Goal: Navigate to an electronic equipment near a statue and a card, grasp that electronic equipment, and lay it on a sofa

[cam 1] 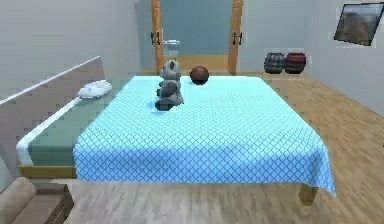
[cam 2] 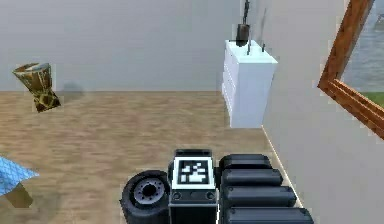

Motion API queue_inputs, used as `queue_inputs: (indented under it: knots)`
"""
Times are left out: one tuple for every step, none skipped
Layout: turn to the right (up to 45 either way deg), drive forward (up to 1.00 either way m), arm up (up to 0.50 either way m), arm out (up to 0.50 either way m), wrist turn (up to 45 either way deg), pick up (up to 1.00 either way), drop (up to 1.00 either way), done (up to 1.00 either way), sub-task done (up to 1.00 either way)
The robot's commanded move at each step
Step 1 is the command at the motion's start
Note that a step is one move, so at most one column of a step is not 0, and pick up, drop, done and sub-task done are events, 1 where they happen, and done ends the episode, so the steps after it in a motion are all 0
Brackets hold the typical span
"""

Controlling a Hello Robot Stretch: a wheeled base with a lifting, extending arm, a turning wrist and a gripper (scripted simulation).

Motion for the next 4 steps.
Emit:
queue_inputs:
  knots:
    - [45.0,0.0,0.0,0.0,0.0,0.0,0.0,0.0,0.0]
    - [9.0,0.0,0.0,0.0,0.0,0.0,0.0,0.0,0.0]
    - [3.0,0.0,0.0,0.0,0.0,0.0,0.0,0.0,0.0]
    - [0.0,0.1,0.0,0.0,0.0,0.0,0.0,0.0,0.0]
